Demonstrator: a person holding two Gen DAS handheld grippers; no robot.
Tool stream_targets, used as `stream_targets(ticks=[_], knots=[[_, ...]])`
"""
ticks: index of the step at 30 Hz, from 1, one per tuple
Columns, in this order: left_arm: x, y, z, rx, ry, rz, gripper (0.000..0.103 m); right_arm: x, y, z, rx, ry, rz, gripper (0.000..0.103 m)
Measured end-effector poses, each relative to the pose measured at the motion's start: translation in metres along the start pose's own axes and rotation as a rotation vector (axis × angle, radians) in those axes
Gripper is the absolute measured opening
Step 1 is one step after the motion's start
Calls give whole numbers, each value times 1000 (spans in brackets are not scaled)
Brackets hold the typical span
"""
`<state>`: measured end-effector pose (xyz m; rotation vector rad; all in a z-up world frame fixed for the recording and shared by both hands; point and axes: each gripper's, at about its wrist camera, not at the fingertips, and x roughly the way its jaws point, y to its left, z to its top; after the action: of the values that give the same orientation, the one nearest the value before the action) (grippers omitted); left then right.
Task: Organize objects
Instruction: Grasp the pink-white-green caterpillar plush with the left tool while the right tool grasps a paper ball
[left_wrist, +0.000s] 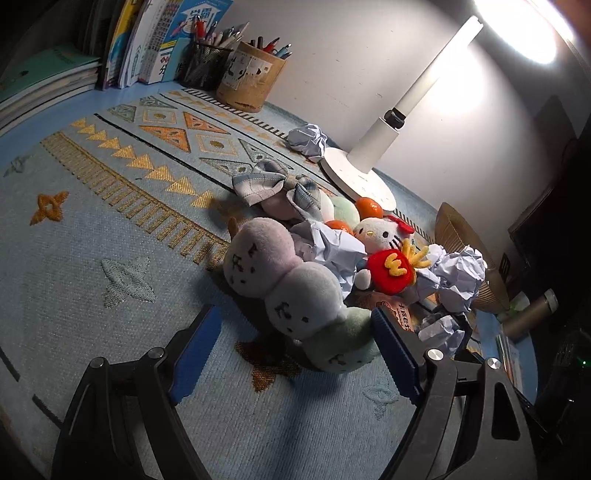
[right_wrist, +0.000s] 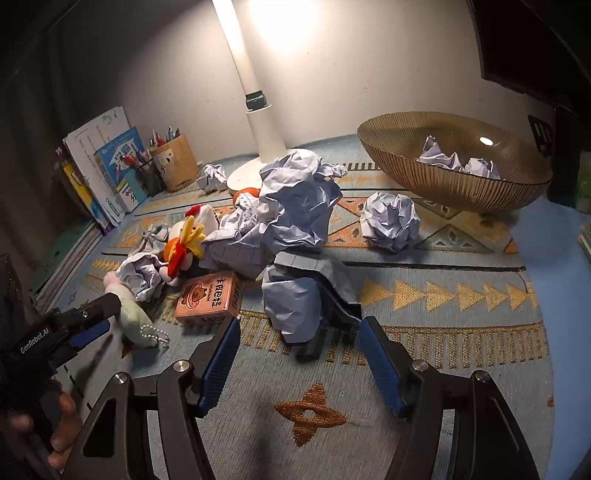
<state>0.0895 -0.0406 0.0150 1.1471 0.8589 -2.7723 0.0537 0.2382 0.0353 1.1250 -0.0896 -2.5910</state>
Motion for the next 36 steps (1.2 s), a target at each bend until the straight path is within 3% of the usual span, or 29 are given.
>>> stream_targets(ticks=[4,10,13,14,20,22,23,29,34,36], knots=[[-2,-5,-2,-24,-26,28,83,22,-5,12,16,73,23,69],[-33,2,-8,-52,-155,34,84,45,-3,21,-18,122,50,72],[-21,8,-6,-117,-96,51,86,48,-2,23,-20,127,43,68],[-13,8,-6,-125,-67,40,86,48,-1,23,-23,123,48,59],[7,-2,1,-136,-37,72,85,39,1,21,-31,98,66,56],[11,-5,4,-112,-8,41,69,36,3,20,-38,90,80,55],[11,-6,5,-95,5,1,53,34,4,19,-38,89,93,53],[-16,-17,3,125,44,-59,52,7,9,8,-38,83,162,51],[-43,-39,2,420,89,-85,52,-17,5,0,-9,129,164,52],[-44,-53,-6,541,146,-100,52,-20,-1,-5,24,160,177,52]])
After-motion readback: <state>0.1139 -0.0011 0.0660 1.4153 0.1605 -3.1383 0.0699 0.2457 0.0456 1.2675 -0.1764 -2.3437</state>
